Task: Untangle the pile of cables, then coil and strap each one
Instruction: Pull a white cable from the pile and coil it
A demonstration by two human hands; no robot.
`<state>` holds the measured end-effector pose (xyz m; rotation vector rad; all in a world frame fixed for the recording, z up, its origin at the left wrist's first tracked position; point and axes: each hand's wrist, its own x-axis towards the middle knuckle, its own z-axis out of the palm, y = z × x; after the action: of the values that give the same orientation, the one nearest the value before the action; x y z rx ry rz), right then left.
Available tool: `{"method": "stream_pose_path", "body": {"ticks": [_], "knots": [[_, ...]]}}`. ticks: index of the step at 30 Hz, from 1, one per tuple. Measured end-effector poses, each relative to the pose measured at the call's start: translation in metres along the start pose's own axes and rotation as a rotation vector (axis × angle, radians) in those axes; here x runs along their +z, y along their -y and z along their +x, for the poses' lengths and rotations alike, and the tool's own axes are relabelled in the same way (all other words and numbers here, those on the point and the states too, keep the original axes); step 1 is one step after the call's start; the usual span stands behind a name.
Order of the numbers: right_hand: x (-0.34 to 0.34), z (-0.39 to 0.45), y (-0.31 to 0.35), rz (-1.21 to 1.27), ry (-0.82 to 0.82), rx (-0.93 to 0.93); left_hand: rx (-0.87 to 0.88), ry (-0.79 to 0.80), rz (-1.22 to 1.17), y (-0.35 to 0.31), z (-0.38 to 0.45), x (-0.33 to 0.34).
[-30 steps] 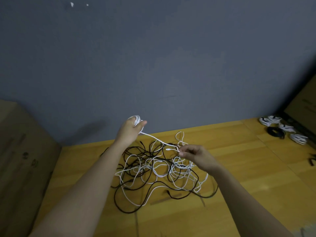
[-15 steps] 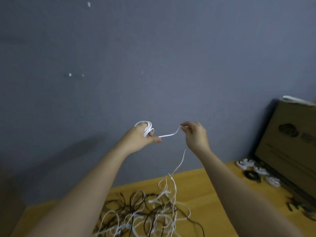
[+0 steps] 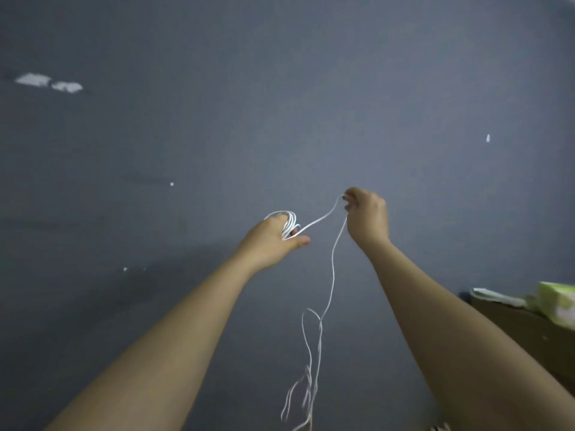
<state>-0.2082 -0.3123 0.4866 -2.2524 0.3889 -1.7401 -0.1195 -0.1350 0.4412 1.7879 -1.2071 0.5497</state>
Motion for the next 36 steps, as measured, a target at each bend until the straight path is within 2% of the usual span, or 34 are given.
{"method": "stream_pose_path", "body": {"ticks": [3,4,7,10,12,14,17,19,20,21,23,27,29,31,33,36], "knots": [[-0.014,0.011,0.014,0.270,-0.101,0.048,0.038,-0.093,-0.008,-0.022,0.005,-0.004],[-0.013,0.008,0.012,0.318,-0.057,0.086,0.040,-0.099,-0.009,-0.025,0.003,-0.004],[-0.004,-0.021,-0.011,0.337,0.218,0.204,0.008,-0.051,0.007,-0.027,-0.016,0.000],[-0.002,-0.050,-0.021,0.468,0.195,0.290,-0.049,-0.020,-0.032,-0.024,-0.037,0.004],[0.001,-0.068,-0.021,0.434,0.196,0.304,-0.092,-0.020,-0.115,-0.024,-0.052,0.008],[0.007,-0.094,-0.021,0.407,0.352,0.341,-0.129,-0.001,-0.191,-0.025,-0.069,0.014],[0.012,-0.155,-0.015,0.281,0.665,0.205,-0.175,0.026,-0.282,-0.021,-0.103,0.030],[0.013,-0.204,-0.009,0.213,0.746,0.039,-0.245,0.017,-0.323,-0.016,-0.125,0.040],[0.012,-0.230,-0.005,0.255,0.783,-0.018,-0.286,-0.003,-0.339,-0.011,-0.135,0.044],[0.010,-0.255,-0.002,0.310,0.823,-0.039,-0.331,-0.026,-0.350,-0.006,-0.144,0.046],[0.005,-0.291,-0.001,0.401,0.881,0.063,-0.409,-0.059,-0.363,0.007,-0.159,0.047],[-0.009,-0.318,-0.010,0.637,0.828,0.266,-0.474,-0.061,-0.251,0.037,-0.185,0.043],[-0.014,-0.317,-0.015,0.575,0.776,0.208,-0.492,-0.038,-0.179,0.050,-0.195,0.041],[-0.013,-0.312,-0.021,0.408,0.721,0.091,-0.496,0.005,-0.163,0.060,-0.206,0.039],[-0.010,-0.301,-0.024,0.293,0.583,0.009,-0.495,0.091,-0.159,0.067,-0.219,0.038],[-0.005,-0.285,-0.023,0.295,0.360,-0.004,-0.457,0.269,-0.126,0.073,-0.244,0.037]]}}
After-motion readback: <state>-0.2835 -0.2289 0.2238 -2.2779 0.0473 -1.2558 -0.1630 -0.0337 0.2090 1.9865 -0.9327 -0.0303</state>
